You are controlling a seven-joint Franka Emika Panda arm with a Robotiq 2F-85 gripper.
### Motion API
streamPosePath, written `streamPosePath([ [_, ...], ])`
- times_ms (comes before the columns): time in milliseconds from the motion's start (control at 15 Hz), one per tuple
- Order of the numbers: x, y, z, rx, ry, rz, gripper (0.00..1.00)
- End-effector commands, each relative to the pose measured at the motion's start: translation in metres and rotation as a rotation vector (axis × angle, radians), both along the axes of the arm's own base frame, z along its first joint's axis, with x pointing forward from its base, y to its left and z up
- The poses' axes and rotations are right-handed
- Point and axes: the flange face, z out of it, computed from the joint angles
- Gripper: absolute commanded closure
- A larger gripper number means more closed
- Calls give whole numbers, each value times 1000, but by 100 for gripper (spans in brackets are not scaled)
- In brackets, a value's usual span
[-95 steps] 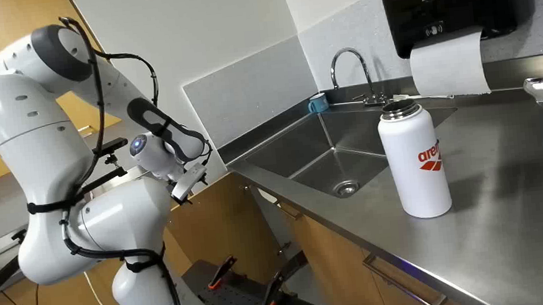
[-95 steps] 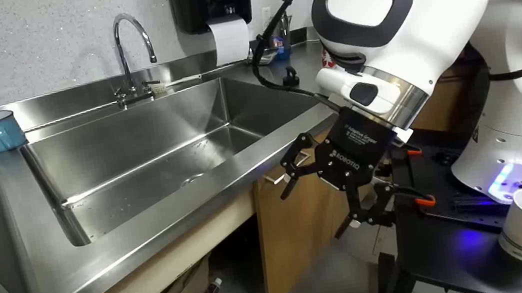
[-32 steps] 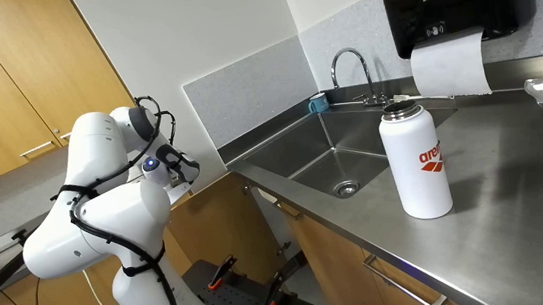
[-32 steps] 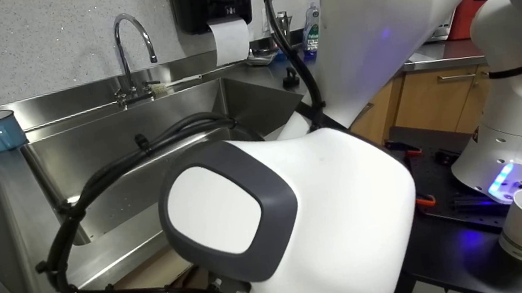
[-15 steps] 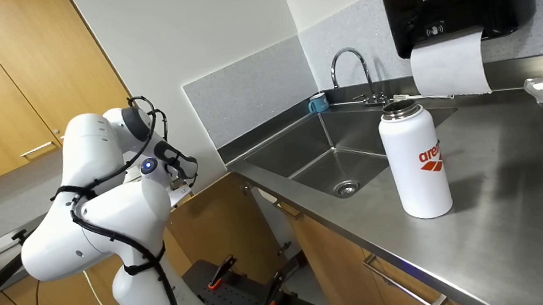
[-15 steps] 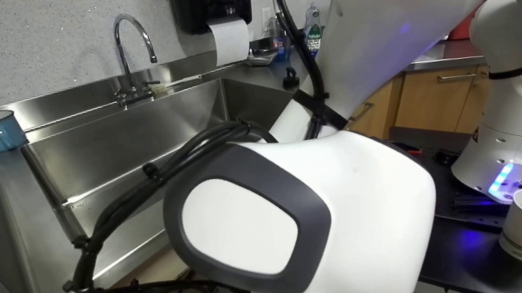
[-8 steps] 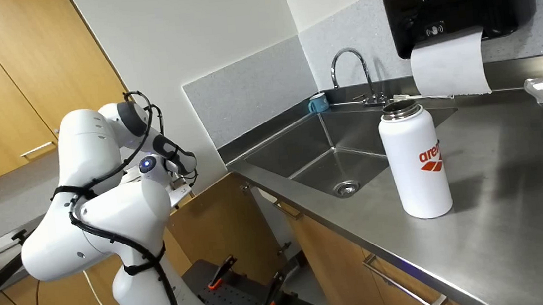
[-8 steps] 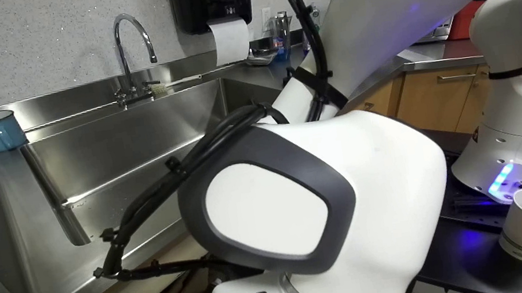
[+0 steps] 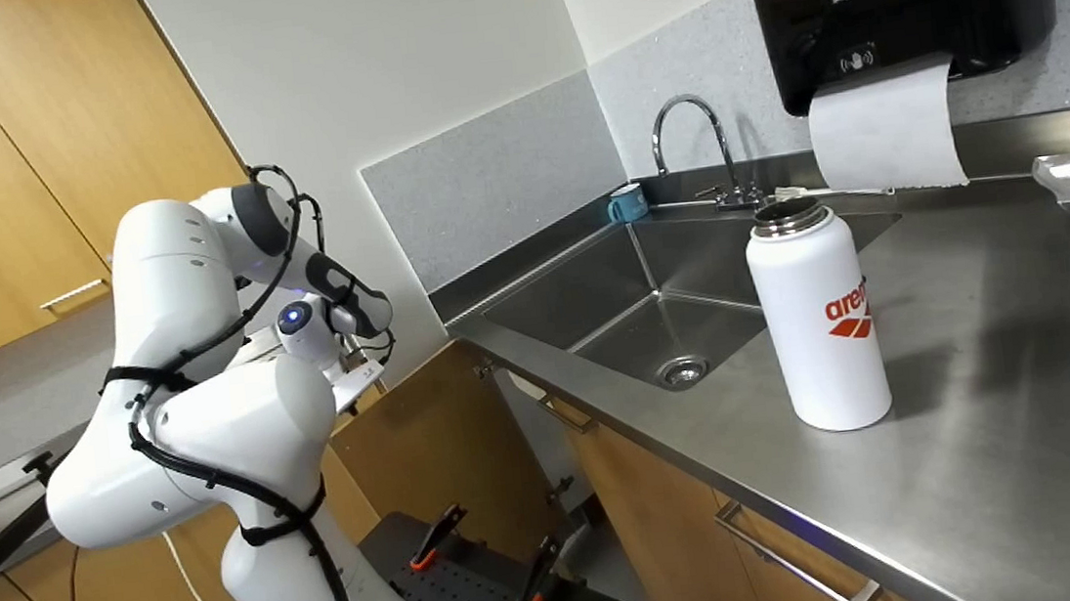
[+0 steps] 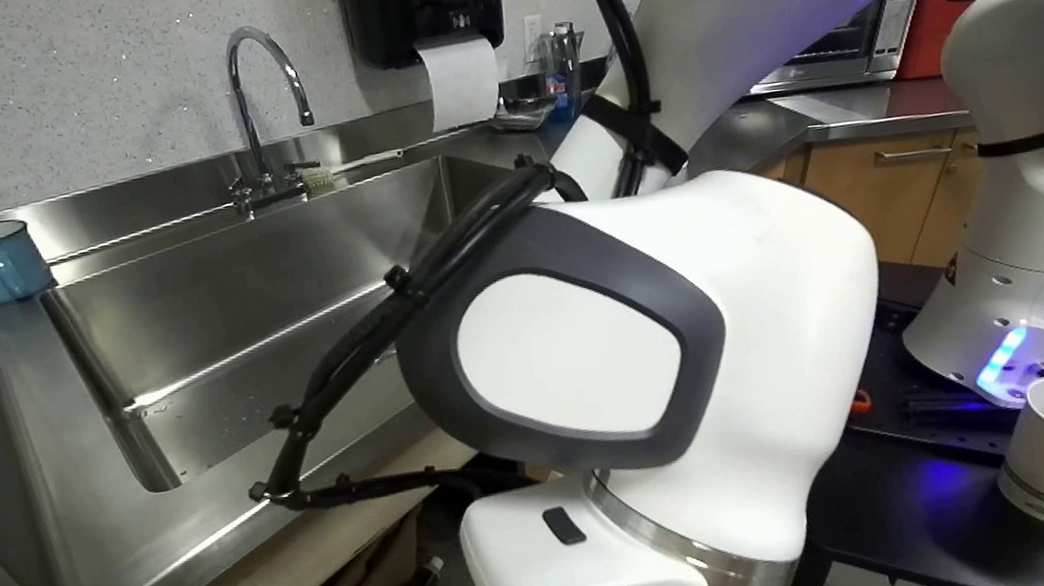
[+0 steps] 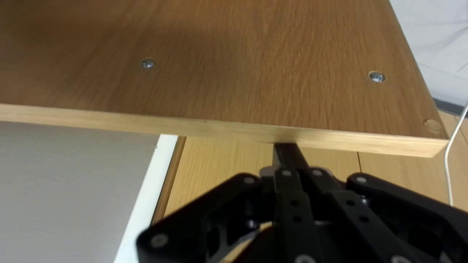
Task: Close the left cabinet door
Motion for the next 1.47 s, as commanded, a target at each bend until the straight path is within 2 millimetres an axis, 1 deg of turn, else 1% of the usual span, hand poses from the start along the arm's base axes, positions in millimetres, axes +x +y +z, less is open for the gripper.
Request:
streamPosePath([
  [0,-1,-48,-45,-134,29,-7,100],
  [267,3,-74,-37,-184,13,-18,100],
  [733,10,-130,-23,-310,-47,-55,100],
  [1067,23,-172,-19,-423,-120,-121,100],
  [1400,43,-204,-21,-536,-217,-207,100],
])
